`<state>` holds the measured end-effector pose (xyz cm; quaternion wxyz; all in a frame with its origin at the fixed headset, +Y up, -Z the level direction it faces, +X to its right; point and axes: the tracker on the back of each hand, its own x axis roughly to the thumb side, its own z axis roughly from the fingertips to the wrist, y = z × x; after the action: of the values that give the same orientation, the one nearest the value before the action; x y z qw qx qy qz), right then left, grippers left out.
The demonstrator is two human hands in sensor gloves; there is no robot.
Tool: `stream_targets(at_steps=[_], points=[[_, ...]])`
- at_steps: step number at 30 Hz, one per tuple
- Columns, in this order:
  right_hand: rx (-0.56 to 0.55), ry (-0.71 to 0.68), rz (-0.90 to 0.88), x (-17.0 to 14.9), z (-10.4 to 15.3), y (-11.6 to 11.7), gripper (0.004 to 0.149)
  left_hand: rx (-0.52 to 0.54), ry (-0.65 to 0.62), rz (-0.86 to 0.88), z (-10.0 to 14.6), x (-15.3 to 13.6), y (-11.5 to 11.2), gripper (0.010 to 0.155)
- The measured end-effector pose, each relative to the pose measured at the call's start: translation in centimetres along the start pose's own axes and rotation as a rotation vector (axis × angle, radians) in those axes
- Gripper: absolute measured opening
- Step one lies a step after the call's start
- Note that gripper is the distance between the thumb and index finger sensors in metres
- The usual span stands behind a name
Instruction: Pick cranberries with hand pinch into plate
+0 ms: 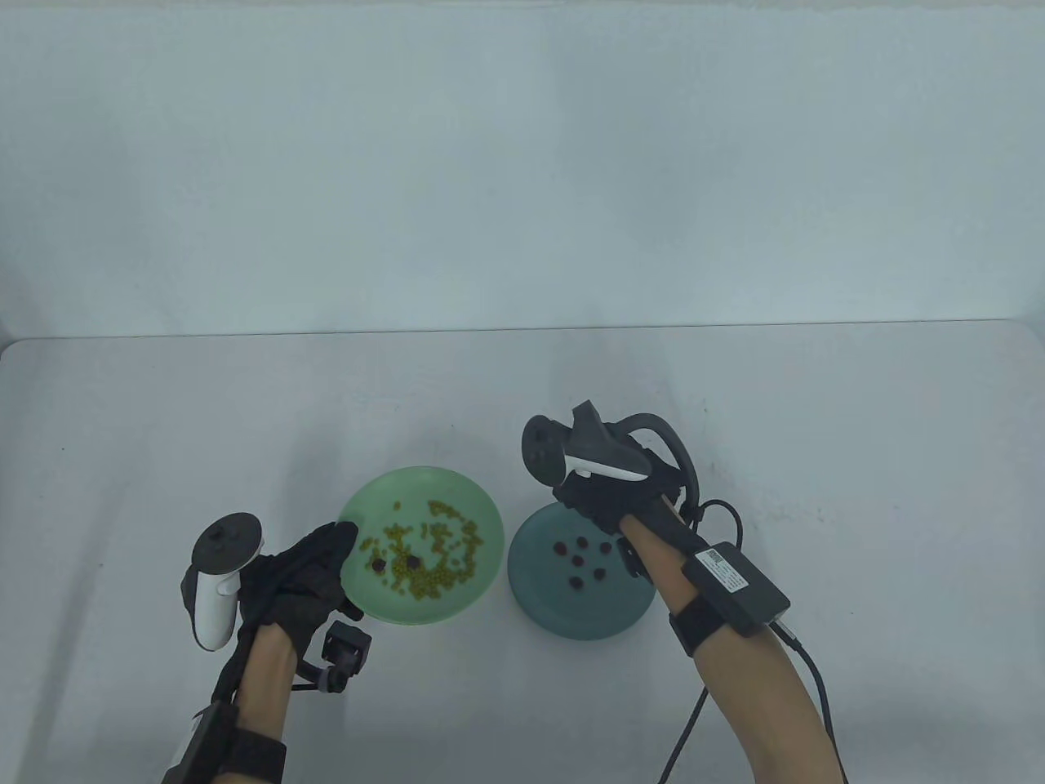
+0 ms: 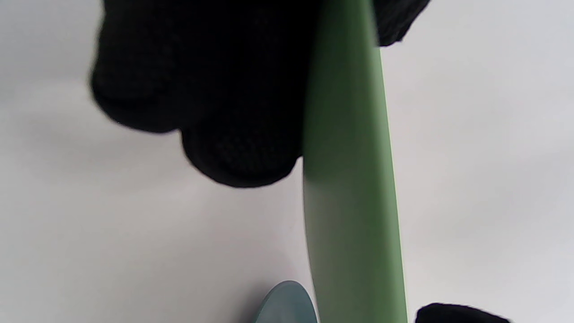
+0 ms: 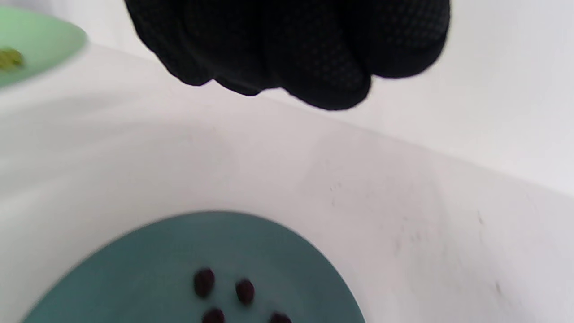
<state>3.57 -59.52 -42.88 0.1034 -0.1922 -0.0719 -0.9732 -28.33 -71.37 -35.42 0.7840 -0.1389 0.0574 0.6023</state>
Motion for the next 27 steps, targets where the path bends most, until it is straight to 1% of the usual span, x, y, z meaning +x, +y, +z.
stream_targets(at_steps=[5, 10, 14, 18, 23, 27], points=[[-0.058, -0.087, 0.038, 3.3, 0.7, -2.6, 0.046, 0.001, 0.001, -0.001, 0.0, 0.0, -0.1, 0.047], [-0.077, -0.172, 0.051, 6.7, 0.7, -3.4, 0.047, 0.003, 0.001, 0.002, 0.0, 0.0, -0.1, 0.047], [-0.072, -0.228, 0.044, 9.1, 0.4, -3.3, 0.049, 0.006, 0.002, 0.004, 0.0, 0.0, -0.1, 0.047], [-0.055, -0.277, 0.043, 11.3, 0.1, -2.7, 0.049, 0.008, 0.003, 0.005, 0.0, 0.0, 0.0, 0.047], [-0.035, -0.309, 0.047, 13.1, -0.3, -1.6, 0.049, 0.007, 0.004, 0.003, 0.0, 0.0, -0.1, 0.047], [-0.024, -0.316, 0.056, 13.8, -0.6, -0.9, 0.049, 0.005, 0.004, 0.009, 0.0, 0.0, -0.1, 0.047]])
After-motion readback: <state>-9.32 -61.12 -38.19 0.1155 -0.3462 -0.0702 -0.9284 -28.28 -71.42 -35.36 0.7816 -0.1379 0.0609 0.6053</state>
